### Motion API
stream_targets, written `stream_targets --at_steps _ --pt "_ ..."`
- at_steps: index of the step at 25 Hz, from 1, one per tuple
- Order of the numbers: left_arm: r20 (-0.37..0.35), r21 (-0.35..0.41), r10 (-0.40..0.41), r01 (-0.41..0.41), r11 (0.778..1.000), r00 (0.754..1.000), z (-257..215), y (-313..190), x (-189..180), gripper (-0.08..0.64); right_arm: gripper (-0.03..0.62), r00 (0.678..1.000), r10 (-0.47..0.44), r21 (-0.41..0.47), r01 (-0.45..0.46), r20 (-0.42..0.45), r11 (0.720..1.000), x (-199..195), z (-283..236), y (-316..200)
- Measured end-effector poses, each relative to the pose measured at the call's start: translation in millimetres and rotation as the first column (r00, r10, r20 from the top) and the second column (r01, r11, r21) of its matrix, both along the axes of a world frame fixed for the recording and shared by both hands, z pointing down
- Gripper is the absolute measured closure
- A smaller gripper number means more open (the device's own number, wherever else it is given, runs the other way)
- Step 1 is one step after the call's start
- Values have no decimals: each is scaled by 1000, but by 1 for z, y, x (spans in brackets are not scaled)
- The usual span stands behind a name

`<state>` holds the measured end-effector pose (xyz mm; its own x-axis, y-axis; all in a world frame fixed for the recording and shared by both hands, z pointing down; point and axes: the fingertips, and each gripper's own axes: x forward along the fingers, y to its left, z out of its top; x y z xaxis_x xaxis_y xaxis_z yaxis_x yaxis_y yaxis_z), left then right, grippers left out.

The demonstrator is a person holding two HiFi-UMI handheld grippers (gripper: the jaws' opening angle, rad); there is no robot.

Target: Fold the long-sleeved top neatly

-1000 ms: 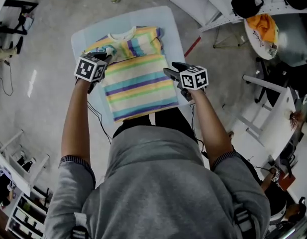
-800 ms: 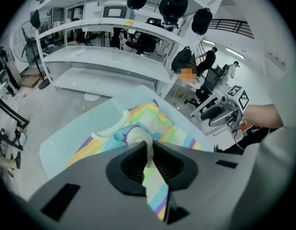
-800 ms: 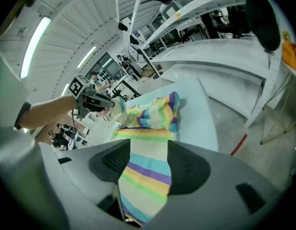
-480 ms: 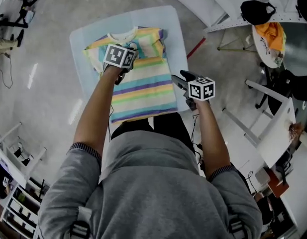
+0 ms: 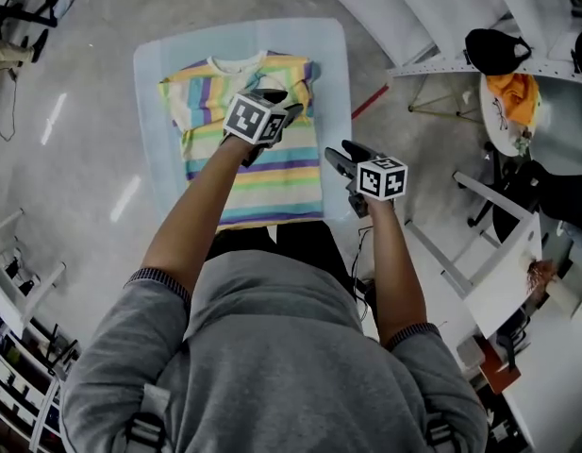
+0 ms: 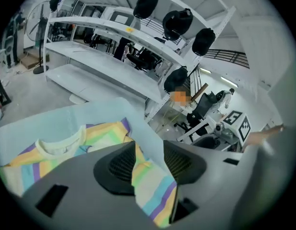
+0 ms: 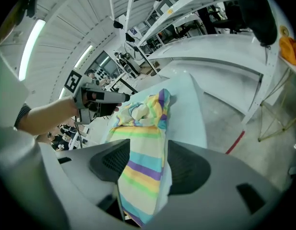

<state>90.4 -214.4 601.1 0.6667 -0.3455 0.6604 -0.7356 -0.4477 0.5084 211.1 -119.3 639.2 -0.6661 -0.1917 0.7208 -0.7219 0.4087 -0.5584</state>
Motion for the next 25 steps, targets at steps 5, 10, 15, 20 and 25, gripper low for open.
stream_targets --at_steps 5,10,15,20,25 --pt "39 44 -22 20 999 999 -9 33 -20 348 325 999 -43 40 43 5 998 -8 -11 -7" --pt "110 113 -159 147 983 981 -25 70 -73 342 314 994 -108 103 107 12 989 -18 -29 -3" --pt "248 192 -269 225 955 931 -39 122 -131 342 307 986 -168 152 165 9 975 -25 -38 3" --pt "316 203 -396 346 916 862 -37 181 -178 342 299 972 -235 169 233 -9 958 -33 -25 33" --pt "376 170 -466 434 885 801 -18 242 -217 339 281 966 -248 184 257 -70 949 -46 -20 63"
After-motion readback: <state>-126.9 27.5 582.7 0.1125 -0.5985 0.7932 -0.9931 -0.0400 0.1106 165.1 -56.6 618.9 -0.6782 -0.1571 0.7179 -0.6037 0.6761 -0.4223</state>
